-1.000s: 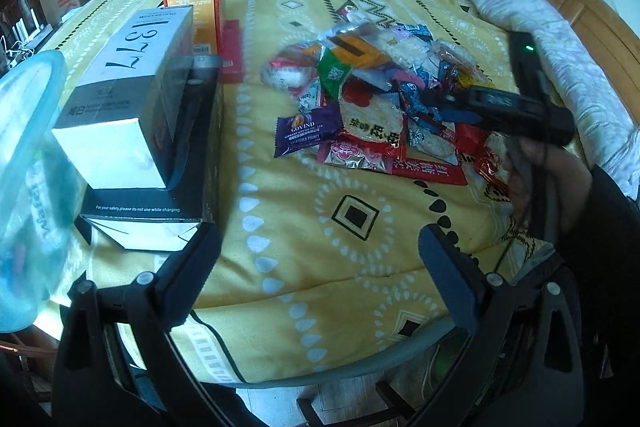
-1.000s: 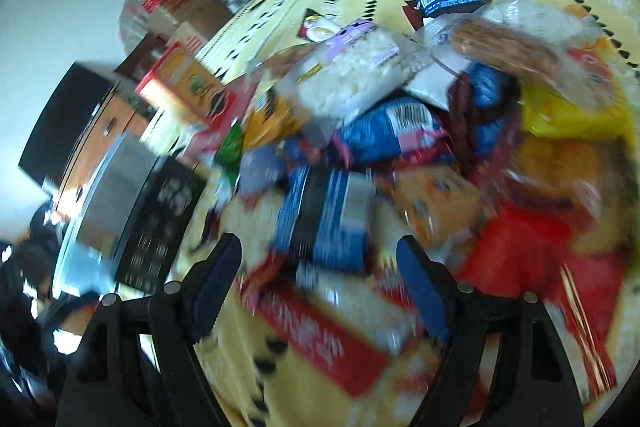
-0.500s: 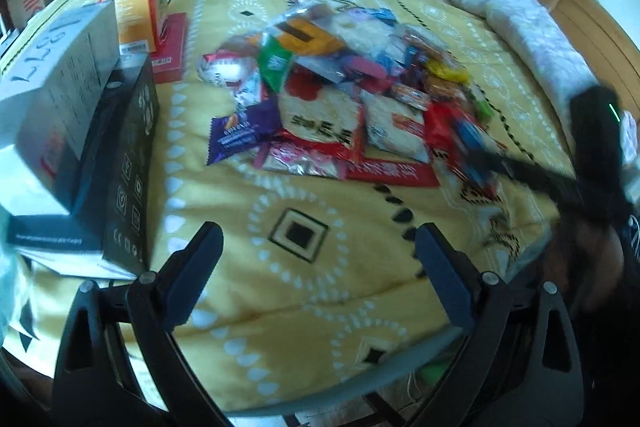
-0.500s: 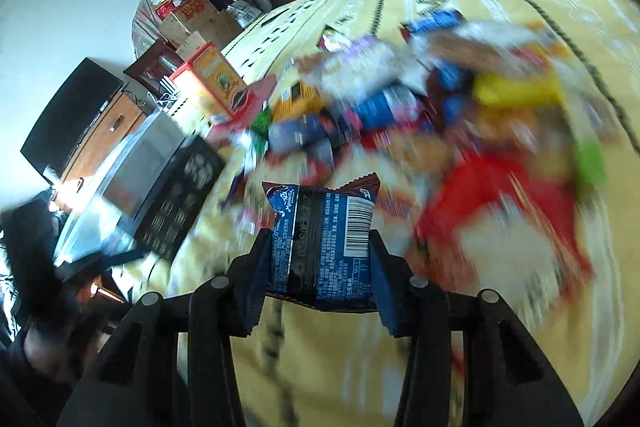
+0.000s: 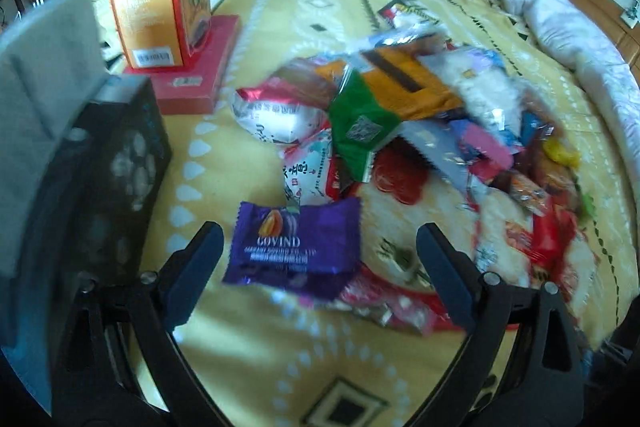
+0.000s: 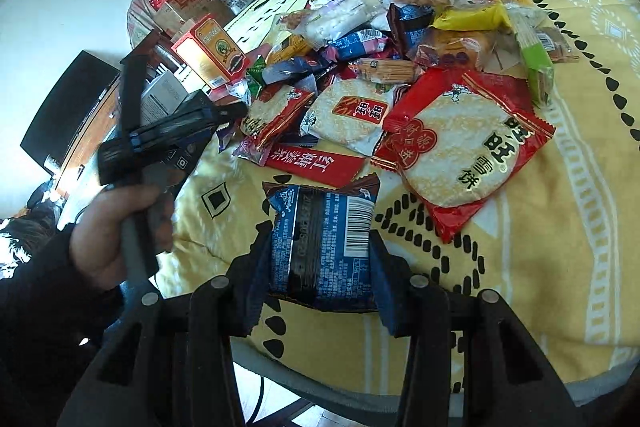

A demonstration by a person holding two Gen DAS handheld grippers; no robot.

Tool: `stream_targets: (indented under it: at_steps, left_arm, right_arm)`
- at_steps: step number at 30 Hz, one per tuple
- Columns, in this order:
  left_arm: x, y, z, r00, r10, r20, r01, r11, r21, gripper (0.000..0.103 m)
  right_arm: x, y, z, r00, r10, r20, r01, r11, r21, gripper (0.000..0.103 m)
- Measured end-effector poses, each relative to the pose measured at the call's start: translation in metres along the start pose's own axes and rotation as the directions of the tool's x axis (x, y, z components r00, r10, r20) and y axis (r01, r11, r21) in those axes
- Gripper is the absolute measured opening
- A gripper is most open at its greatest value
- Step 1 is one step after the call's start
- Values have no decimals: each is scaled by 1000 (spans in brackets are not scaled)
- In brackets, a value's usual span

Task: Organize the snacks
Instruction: 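Grasp the blue snack bag with the right tool while the left tool reaches the purple GOVIND candy, then grasp the purple GOVIND candy with the left tool and carry both snacks over the bowl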

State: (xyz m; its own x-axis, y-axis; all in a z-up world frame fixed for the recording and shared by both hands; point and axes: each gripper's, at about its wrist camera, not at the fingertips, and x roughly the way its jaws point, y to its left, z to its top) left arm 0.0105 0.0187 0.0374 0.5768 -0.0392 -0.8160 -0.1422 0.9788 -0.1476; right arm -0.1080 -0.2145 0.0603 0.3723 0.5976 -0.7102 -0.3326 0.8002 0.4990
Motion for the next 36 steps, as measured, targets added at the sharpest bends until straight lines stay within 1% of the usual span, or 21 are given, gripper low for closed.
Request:
stream_targets:
  at_steps: [1,2,3,4,5,6,7,8,9,11,13,14,15,18,20,22,24,25,26,32,36]
  left_arm:
    - [4,3,-1,998,-66,-25,66,998,-6,95]
    - [5,5,-2,988,-144,-51,144,989,-16,85]
    - [2,3,-5,971,-219,-93,218,976,-11,80]
    - [-5,-1,-10,945,-298,-136,301,954,3,76]
    - [-17,-6,-17,899,-406,-165,413,911,10,70]
    - [-31,-9,-24,848,-499,-177,509,861,12,68]
    - [-46,-12,-32,823,-540,-179,554,831,40,69]
    - [-56,-14,-37,821,-544,-175,562,824,71,69]
    - [-65,-14,-40,835,-527,-161,545,831,107,70]
    - [-75,-17,-45,890,-440,-115,455,868,197,72]
    - [-74,-19,-46,935,-345,-79,354,899,257,79]
    - [-69,-18,-44,950,-306,-69,313,914,260,83]
    - [-61,-15,-41,960,-272,-65,280,930,238,84]
    - [-38,0,-37,961,-262,-89,271,957,107,84]
    - [-28,4,-34,956,-279,-90,283,958,40,83]
    - [-19,6,-32,958,-272,-94,274,962,2,81]
    - [-16,5,-32,962,-255,-98,256,967,-1,71]
    - [-14,3,-32,964,-242,-111,244,970,5,54]
    - [-13,2,-34,966,-231,-120,234,972,12,44]
    - [-33,-1,-44,969,-226,-96,231,971,54,40]
    - [-65,0,-36,973,-227,-33,229,970,86,40]
  right_arm:
    - [1,0,-1,1000,3,-2,-3,1000,2,49]
    - [2,1,-2,1000,3,-3,-3,1000,4,49]
    - [0,0,-3,1000,2,-1,-2,1000,8,50]
    - [-2,-1,-4,1000,0,1,0,1000,10,50]
    - [-5,-2,-5,1000,-3,3,3,1000,12,49]
    - [-7,-2,-6,1000,-6,8,6,1000,13,50]
    - [-9,-4,-7,1000,-8,12,8,1000,15,49]
    - [-10,-5,-7,1000,-12,15,11,1000,17,50]
    - [-11,-7,-8,1000,-15,15,15,1000,20,50]
    - [-9,-10,-9,1000,-17,12,17,999,30,50]
    - [-8,-10,-9,1000,-17,7,17,999,33,50]
    - [-7,-8,-10,1000,-15,5,15,999,29,50]
    - [-9,-8,-11,1000,-13,5,13,1000,27,50]
    - [-9,-3,-12,1000,-15,8,15,1000,14,50]
    - [-8,-3,-12,1000,-19,8,19,1000,7,50]
    - [-7,-3,-11,1000,-15,4,15,1000,9,50]
    - [-6,-3,-11,1000,-16,3,16,1000,7,50]
    - [-6,-4,-11,1000,-16,2,16,1000,9,50]
    - [-6,-4,-11,1000,-16,3,16,1000,10,50]
    - [-7,-2,-11,1000,-21,15,21,1000,8,50]
    - [-13,4,-4,999,-30,42,31,1000,-8,50]
